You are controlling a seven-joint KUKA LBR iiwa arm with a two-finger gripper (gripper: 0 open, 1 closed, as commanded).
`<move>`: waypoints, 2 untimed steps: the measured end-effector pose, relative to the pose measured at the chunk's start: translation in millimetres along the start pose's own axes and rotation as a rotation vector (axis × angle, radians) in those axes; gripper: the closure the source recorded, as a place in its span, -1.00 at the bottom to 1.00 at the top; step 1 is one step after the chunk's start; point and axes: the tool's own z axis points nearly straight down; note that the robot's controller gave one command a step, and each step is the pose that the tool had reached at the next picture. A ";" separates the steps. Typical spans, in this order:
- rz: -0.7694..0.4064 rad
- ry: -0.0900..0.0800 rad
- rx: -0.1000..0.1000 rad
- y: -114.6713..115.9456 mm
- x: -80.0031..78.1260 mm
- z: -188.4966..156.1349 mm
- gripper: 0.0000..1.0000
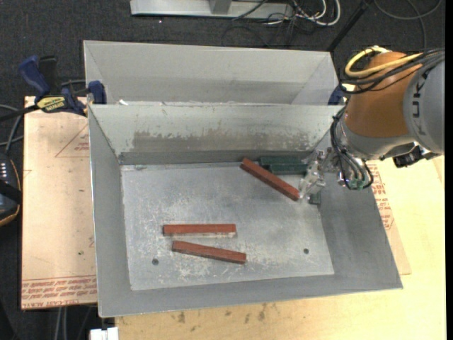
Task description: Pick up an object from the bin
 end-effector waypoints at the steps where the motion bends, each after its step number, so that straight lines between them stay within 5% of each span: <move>1: 0.003 -0.002 0.000 -0.7 -0.9 4.3 1.00; 2: -0.109 0.001 0.001 6.8 -0.4 33.6 -1.00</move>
Offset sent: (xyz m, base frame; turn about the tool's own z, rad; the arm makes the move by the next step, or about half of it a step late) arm 0.0011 0.0060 -0.0336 -0.1085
